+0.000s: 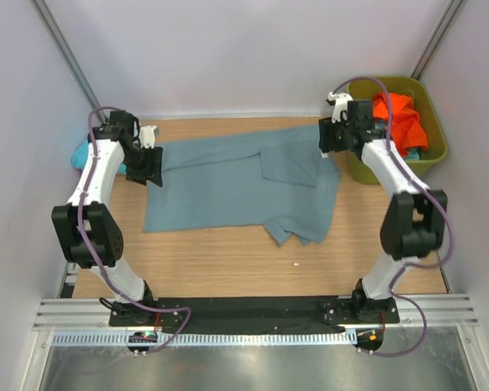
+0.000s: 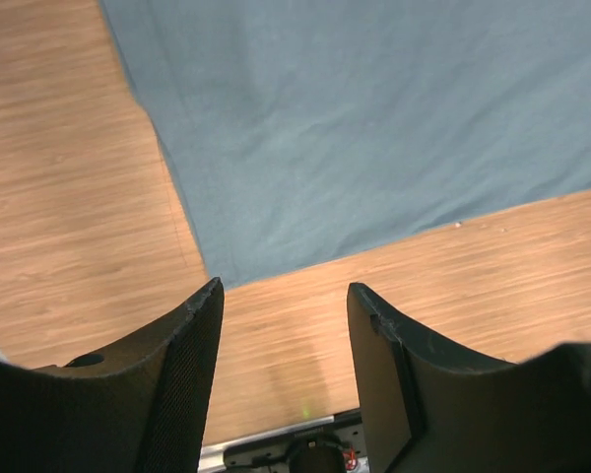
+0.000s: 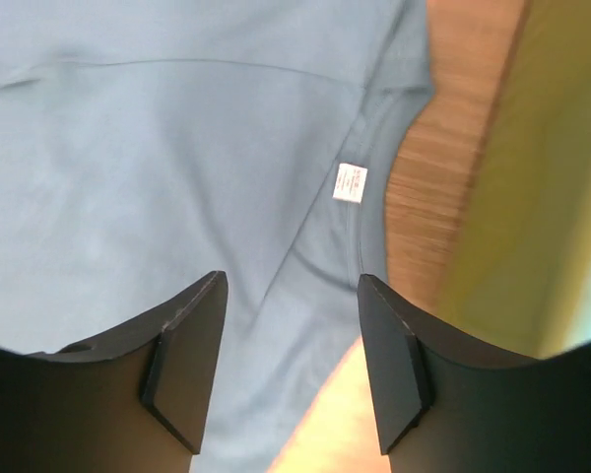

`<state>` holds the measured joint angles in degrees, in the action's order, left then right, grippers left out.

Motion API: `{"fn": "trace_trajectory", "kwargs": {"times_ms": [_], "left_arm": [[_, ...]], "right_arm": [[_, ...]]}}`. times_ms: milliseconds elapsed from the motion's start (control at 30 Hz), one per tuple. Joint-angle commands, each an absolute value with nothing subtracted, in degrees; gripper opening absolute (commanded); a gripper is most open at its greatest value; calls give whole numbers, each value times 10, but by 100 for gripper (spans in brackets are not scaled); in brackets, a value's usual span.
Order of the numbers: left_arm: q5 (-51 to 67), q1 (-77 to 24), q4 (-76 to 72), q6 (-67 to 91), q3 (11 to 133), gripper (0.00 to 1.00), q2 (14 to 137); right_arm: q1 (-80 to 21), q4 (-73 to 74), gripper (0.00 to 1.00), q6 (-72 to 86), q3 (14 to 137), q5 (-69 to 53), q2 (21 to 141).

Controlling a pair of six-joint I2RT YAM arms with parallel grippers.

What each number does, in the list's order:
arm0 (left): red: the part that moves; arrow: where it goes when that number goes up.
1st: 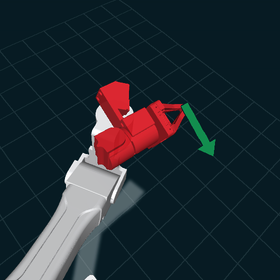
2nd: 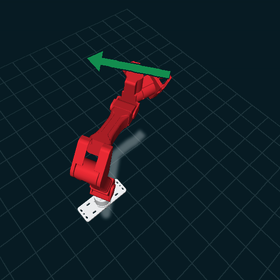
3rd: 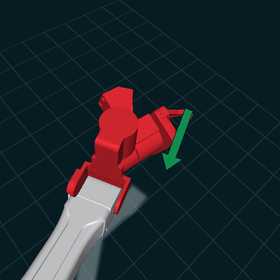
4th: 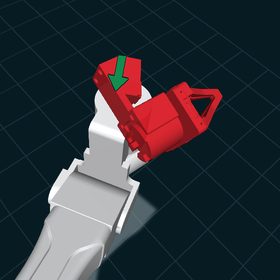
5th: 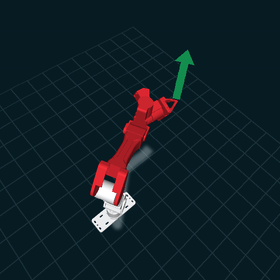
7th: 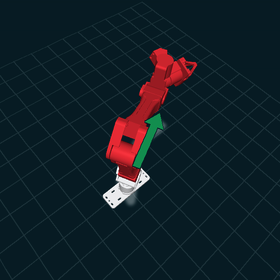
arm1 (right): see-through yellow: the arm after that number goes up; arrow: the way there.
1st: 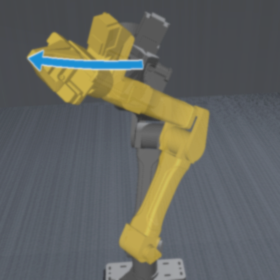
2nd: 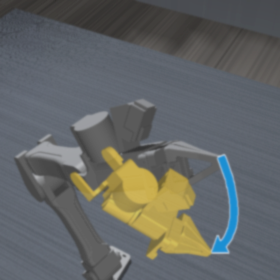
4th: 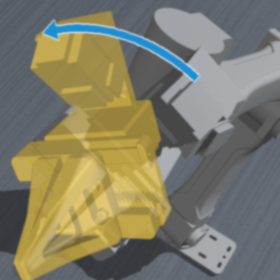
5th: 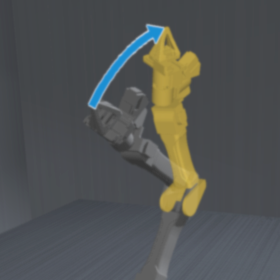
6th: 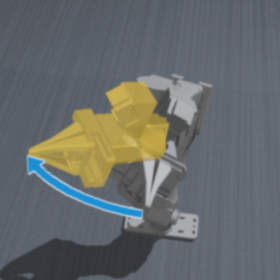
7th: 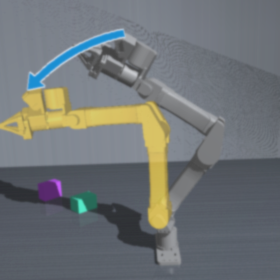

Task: Fold and stack the t-shirts
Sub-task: Fold the tshirt

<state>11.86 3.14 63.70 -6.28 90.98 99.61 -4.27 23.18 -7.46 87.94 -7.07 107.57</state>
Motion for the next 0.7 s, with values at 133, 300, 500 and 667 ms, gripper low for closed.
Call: {"fn": "trace_trajectory", "kwargs": {"times_ms": [133,300,500,667], "left_arm": [[155,14,557,-85,807,54,1003],[140,14,522,-62,806,54,1036],[137,13,519,-41,816,54,1054],[127,13,523,-41,821,54,1058]], "right_arm": [[-129,343,55,-304,682,-210,839],[-216,417,51,-374,574,-211,773],[-231,456,46,-376,570,-230,799],[-244,477,41,-419,576,-215,825]]}}
